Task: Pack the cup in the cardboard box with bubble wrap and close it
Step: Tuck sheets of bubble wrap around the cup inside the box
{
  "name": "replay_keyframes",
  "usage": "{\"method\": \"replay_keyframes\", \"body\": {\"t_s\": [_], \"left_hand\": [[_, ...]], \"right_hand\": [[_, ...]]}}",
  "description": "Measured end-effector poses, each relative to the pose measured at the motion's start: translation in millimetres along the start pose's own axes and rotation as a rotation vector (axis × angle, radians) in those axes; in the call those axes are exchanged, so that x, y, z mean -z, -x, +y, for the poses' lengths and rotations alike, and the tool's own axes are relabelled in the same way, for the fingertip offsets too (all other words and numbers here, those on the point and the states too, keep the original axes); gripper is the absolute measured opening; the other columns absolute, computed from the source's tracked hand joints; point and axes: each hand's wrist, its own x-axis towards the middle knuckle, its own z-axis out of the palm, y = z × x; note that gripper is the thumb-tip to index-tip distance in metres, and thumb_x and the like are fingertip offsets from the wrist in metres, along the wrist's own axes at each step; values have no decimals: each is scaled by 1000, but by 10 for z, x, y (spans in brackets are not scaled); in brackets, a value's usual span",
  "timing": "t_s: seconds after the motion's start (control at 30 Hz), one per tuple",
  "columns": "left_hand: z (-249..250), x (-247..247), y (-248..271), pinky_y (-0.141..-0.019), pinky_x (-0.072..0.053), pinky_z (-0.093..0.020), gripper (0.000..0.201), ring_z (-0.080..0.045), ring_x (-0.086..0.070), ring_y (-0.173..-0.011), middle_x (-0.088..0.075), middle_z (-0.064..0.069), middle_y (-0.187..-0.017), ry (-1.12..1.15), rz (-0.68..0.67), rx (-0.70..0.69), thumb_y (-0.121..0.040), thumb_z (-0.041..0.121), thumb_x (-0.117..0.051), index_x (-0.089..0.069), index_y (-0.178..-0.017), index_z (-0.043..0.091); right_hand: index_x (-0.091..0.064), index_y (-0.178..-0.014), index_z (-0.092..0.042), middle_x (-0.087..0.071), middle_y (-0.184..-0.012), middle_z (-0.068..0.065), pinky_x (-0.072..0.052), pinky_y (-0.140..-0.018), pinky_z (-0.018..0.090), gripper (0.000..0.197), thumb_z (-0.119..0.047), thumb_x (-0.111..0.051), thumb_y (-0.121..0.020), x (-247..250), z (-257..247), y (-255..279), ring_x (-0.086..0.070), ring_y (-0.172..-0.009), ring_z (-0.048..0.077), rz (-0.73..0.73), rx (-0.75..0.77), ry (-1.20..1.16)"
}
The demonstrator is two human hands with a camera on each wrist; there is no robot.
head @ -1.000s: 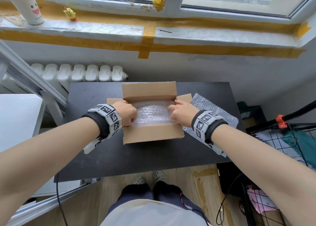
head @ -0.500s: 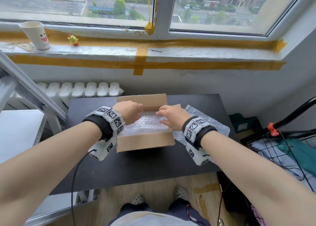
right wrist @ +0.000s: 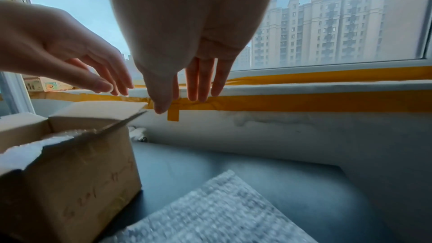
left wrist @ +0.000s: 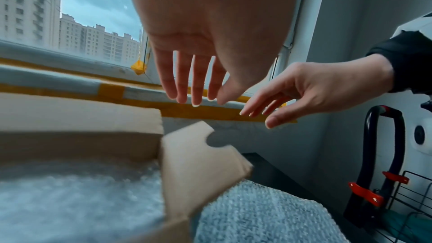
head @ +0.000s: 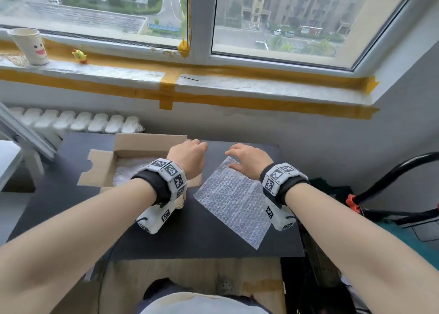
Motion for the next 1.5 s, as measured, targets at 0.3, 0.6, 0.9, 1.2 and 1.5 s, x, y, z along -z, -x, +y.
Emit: {"method": "replay_keyframes", "body": {"t_s": [0.3, 0.6, 0.9, 1.2, 1.5], "left_hand": [[821, -748, 54, -77, -47, -40, 17, -30, -54, -104, -58, -10, -107, -25, -51, 104, -91, 17, -46, -54, -103, 8], [1110, -1395, 145, -97, -45, -39, 39, -25, -44, -125, -45, -8, -136, 41, -344, 272, -96, 36, -44, -48, -123, 9], [1203, -1741, 168, -114, -31, -36, 74, -19, -12, -146, -6, -3, -160, 56, -457, 343, -92, 48, -48, -16, -148, 13], [1198, -1798, 237, -98, -42, -32, 34, -20, -36, -136, -33, -4, -151, 77, -311, 278, -94, 10, -51, -45, -127, 9], [1089, -1125, -11, -65, -47, -38, 24, -29, -61, -82, -64, -6, -91, 57, -171, 261, -84, 1, -53, -49, -104, 13]], "right_hand": [[-46, -137, -21, -44, -143, 0, -47, -96, 41, 43, -29, -53, -95, -504, 841, 89, -50, -125, 23, -196, 115, 46], [-25, -147, -17, -19, -159, 4, -33, -112, 39, 60, -16, -52, -93, -1025, 1226, -30, -26, -143, 22, -277, 355, 149], [-12, -151, -18, -6, -161, 1, -22, -116, 37, 77, -11, -54, -87, -1236, 1380, -59, -17, -147, 20, -376, 326, 108], [-53, -123, -13, -51, -126, 6, -38, -99, 38, 34, -12, -55, -89, -1344, 1401, 64, -52, -115, 27, -189, 309, 135], [-67, -94, -8, -67, -95, 12, -43, -84, 38, 15, -5, -57, -83, -847, 1432, 137, -64, -90, 33, 73, 152, 31]]}}
